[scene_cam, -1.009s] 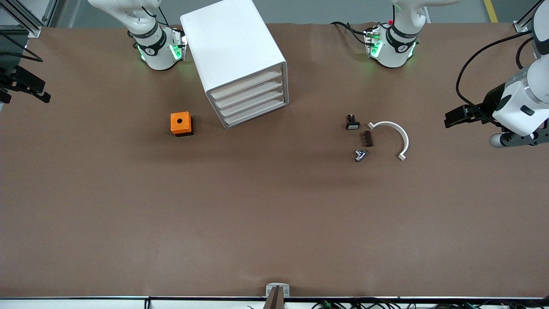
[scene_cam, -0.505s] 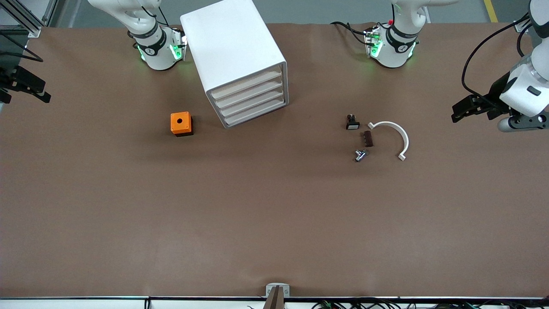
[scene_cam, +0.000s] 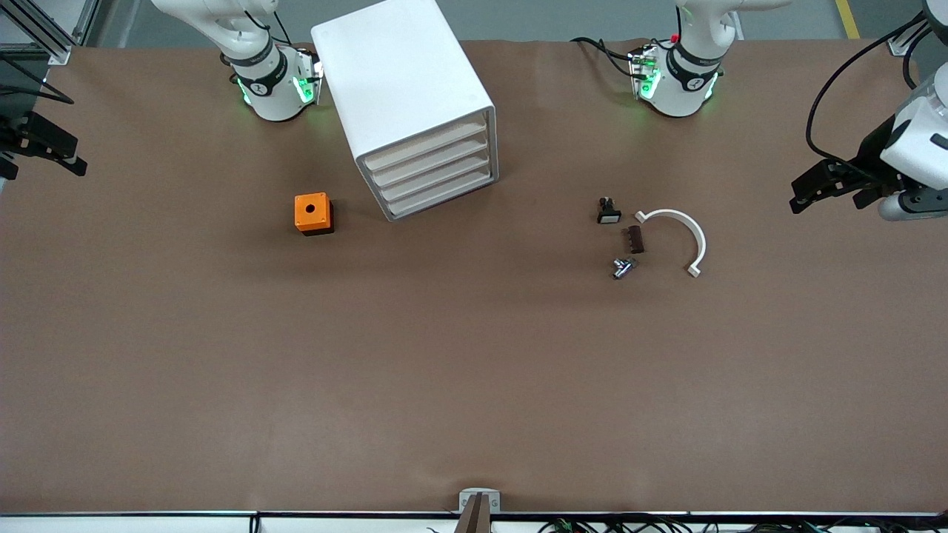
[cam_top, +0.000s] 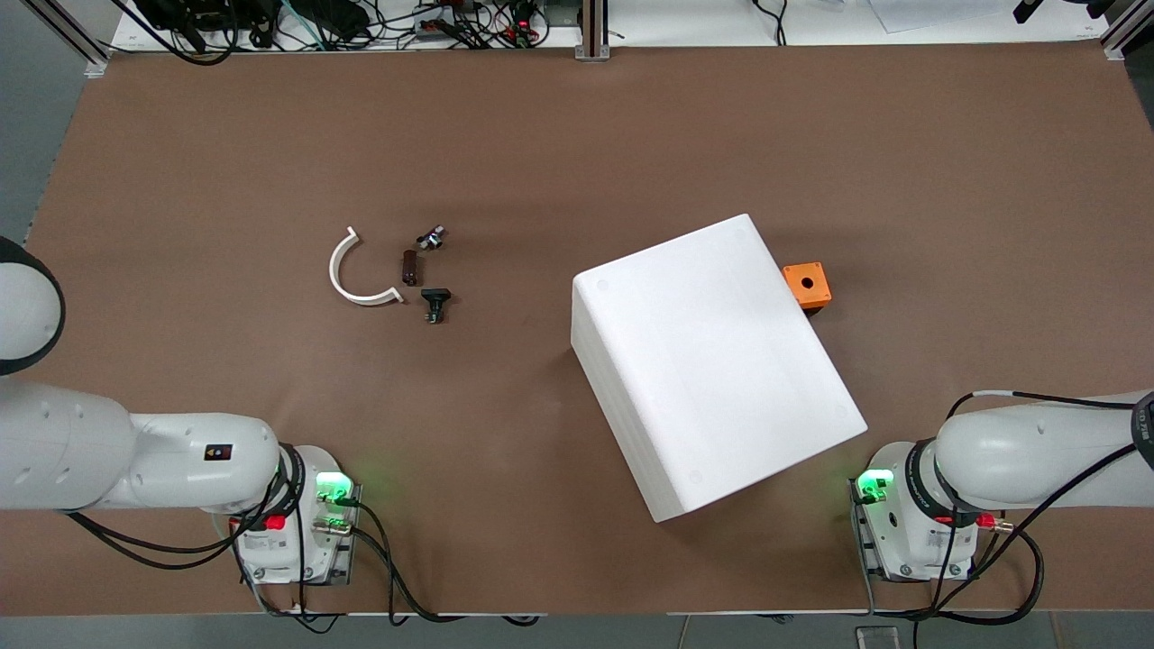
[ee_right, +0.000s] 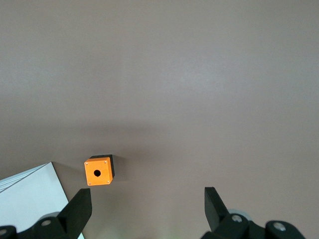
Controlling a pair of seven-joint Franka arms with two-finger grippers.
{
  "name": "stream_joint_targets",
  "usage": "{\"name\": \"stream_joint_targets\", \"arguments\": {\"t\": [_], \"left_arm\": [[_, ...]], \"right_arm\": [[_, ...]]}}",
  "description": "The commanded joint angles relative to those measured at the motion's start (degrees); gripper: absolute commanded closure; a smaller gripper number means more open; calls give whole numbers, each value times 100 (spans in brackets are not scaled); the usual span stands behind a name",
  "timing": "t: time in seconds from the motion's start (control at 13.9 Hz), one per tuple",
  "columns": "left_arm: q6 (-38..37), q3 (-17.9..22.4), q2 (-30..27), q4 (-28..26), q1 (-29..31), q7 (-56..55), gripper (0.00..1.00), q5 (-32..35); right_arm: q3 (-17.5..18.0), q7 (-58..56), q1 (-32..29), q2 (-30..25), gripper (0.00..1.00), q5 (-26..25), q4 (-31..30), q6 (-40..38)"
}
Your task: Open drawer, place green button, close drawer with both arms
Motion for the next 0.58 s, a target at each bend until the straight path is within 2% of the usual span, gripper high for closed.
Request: {"name": "stream_joint_targets", "arguments": {"t": [0.0,0.29,0.5], "left_arm": [[5,16,-45,196,48,10,0,118],[5,16,139,644,57,-16,0,57],[5,16,175,697,57,-7,0,48]], "right_arm": [[47,-62,-80,-116,0,32,-101,13],[65,-35,-62,-116,0,32,-101,49],[65,-27,-62,-107,0,32,-101,49]]}}
